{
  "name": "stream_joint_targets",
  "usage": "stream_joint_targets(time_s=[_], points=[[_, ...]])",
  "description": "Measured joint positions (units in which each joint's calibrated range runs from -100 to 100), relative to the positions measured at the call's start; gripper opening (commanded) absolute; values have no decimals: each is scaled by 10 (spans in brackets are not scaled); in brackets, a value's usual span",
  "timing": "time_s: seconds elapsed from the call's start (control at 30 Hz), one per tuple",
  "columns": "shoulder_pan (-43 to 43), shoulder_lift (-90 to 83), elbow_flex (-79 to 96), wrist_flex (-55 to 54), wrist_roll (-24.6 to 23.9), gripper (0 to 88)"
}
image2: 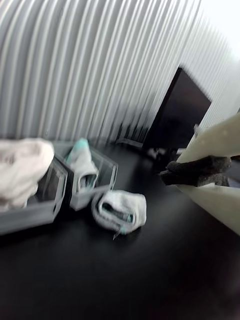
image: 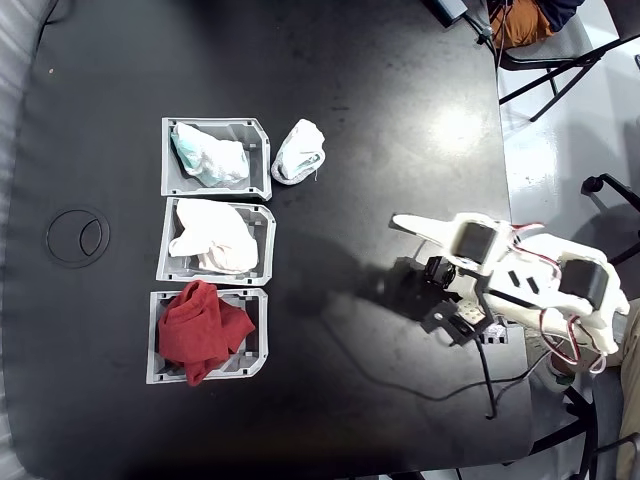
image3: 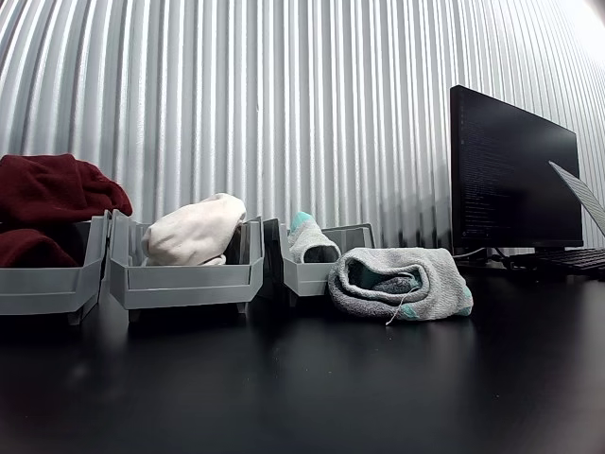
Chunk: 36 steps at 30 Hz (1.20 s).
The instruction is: Put the sock in the container
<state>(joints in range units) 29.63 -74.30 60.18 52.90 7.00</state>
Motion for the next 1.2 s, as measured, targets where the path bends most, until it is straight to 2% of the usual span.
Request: stream_joint_targets(time_s=[0.3, 0.83, 1.2], points=[[76, 167, -106, 0, -10, 13], [97, 379, -255, 0, -12, 13], [123, 568, -428, 27, -12, 14]])
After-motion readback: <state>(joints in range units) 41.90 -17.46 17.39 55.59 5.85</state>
